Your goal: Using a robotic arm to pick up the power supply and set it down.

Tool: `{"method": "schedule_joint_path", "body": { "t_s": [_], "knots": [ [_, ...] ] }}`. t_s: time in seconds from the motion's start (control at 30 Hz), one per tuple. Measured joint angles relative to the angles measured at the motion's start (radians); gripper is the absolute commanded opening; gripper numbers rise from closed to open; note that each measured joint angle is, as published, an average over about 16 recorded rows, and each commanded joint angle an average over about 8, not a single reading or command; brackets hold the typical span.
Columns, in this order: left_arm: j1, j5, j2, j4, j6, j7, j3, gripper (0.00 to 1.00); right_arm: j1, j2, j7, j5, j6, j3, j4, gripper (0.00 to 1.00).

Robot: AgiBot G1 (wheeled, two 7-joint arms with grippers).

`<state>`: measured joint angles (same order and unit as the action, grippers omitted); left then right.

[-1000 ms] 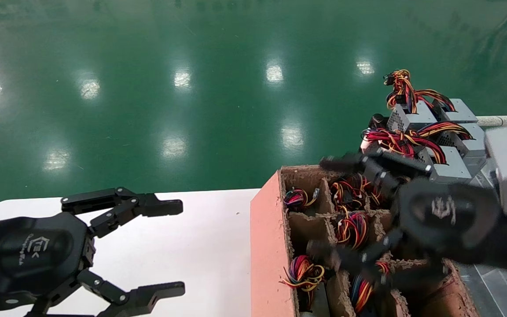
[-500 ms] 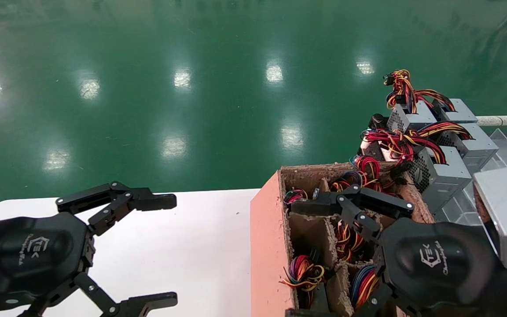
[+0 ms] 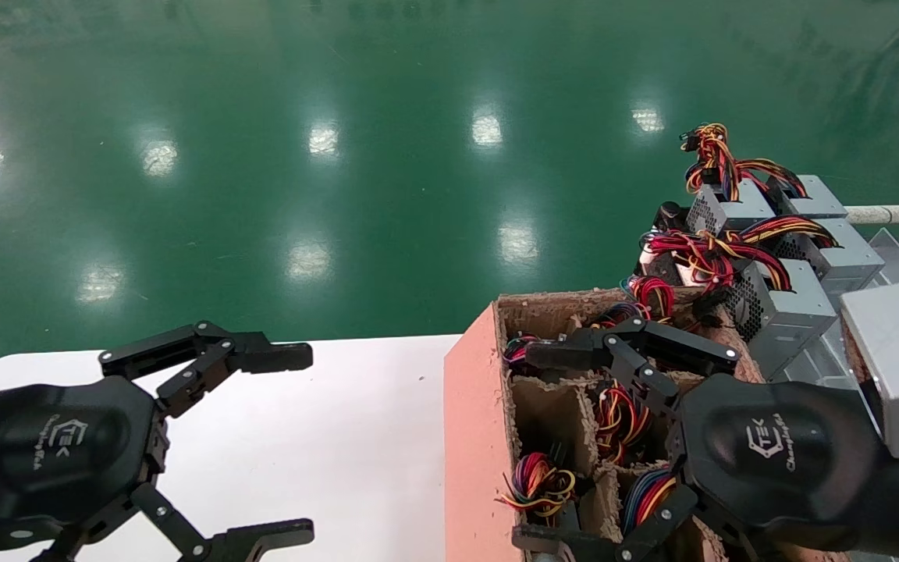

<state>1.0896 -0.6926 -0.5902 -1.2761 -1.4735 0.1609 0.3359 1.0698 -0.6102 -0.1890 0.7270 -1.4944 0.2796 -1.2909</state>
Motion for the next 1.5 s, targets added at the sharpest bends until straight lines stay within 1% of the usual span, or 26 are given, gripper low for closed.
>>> {"method": "schedule_joint_path", "body": {
  "t_s": [1.5],
  "knots": [
    [0.0,0.0,0.0,0.0,0.0,0.0,0.0,1.0,0.006,-0.001,0.003,0.005,-0.001,0.0,0.01,1.0]
  ]
}}
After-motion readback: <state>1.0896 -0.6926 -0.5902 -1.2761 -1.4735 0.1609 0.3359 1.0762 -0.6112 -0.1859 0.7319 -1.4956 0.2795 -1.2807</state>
